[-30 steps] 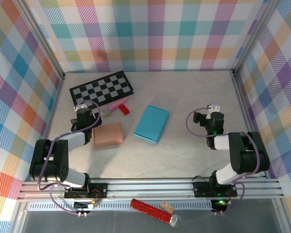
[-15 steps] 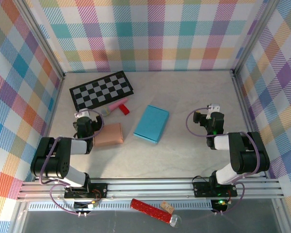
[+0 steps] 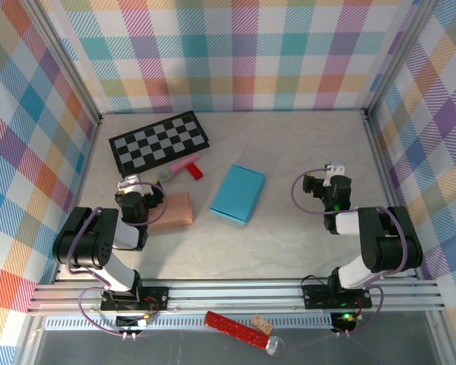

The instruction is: Fold the paper box

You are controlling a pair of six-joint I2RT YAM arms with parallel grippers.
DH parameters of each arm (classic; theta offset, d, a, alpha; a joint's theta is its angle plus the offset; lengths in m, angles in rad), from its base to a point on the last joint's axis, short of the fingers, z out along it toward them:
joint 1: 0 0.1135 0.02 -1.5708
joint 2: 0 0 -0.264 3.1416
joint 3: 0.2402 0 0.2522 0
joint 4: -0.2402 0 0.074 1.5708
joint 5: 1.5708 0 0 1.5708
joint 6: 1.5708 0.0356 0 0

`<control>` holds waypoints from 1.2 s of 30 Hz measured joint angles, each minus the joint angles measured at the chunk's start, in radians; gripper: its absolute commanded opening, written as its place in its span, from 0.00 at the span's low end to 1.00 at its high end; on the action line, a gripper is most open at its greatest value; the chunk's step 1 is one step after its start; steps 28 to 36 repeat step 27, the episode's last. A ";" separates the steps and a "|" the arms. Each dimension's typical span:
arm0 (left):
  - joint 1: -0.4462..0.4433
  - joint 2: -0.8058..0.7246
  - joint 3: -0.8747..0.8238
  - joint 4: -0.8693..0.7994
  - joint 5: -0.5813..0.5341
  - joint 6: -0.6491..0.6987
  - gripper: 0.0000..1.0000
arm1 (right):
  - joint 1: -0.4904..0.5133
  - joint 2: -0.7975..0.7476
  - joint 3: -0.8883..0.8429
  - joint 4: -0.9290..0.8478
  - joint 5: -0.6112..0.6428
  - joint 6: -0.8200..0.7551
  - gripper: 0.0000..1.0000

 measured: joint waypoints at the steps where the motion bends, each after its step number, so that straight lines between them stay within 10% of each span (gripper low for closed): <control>1: 0.000 0.000 0.018 -0.020 -0.003 0.000 1.00 | 0.000 0.000 0.000 0.000 0.000 0.000 0.99; 36: -0.038 0.000 0.163 -0.239 -0.007 0.030 1.00 | 0.000 0.000 0.007 -0.002 -0.027 -0.001 0.99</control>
